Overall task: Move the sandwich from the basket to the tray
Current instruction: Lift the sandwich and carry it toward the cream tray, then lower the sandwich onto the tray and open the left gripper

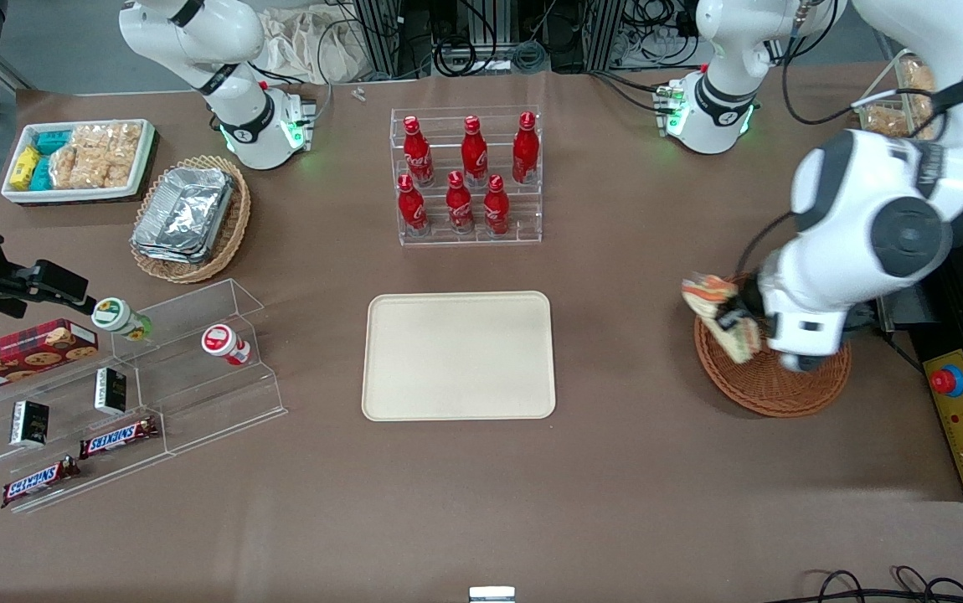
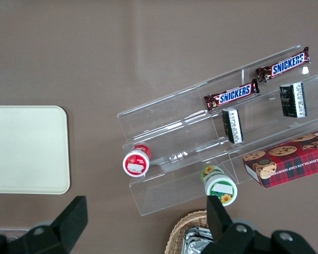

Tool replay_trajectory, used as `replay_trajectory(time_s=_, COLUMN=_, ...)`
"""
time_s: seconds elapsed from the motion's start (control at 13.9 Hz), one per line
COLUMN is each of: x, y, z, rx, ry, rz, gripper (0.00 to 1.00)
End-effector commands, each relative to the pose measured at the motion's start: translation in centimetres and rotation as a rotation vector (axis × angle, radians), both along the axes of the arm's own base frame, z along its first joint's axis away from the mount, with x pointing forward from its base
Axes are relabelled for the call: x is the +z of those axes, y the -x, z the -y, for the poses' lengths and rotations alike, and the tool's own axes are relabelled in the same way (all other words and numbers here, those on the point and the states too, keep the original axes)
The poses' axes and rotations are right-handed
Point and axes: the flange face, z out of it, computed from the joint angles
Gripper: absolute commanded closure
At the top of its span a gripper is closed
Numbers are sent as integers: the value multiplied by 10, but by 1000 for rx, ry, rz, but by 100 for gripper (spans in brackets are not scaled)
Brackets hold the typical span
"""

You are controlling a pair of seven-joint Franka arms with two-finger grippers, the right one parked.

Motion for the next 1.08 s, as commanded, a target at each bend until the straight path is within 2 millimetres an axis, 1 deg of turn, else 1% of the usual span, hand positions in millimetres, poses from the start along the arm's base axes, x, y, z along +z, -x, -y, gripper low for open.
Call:
replay_trajectory(time_s=0.0, x=3, y=6, z=52, rx=-57, ry=83, rz=-8, gripper=83)
replay_trajectory(time_s=0.14, x=3, y=23, z=111, rx=-165, ry=107, rz=51, gripper=83)
replay_trajectory(time_s=0.29, x=-8, y=41, z=167, rx=-277, ry=85, rz=94, gripper=83)
replay_trajectory(time_s=0.36, x=-17, y=47, z=186, rx=-327, ry=63, rz=99, gripper=83)
replay_trajectory(time_s=0.43, x=-30, y=47, z=199, rx=-352, ry=53, rz=91, gripper=83)
replay_trajectory(time_s=0.5, x=-45, y=42, z=206, rx=-356, ry=66, rz=70, gripper=83)
replay_trajectory(time_s=0.58, x=-55, y=33, z=212, rx=-364, ry=84, rz=60, gripper=83)
replay_trajectory(time_s=0.65, x=-69, y=34, z=225, rx=-383, ry=94, rz=42, gripper=83)
replay_trajectory(time_s=0.72, x=-89, y=35, z=233, rx=-403, ry=88, rz=23, gripper=83)
replay_trajectory(time_s=0.79, x=-107, y=34, z=238, rx=-424, ry=73, rz=23, gripper=83)
replay_trajectory(time_s=0.86, x=-118, y=28, z=242, rx=-435, ry=73, rz=53, gripper=83)
replay_trajectory(time_s=1.01, x=-137, y=27, z=251, rx=-448, ry=92, rz=79, gripper=83)
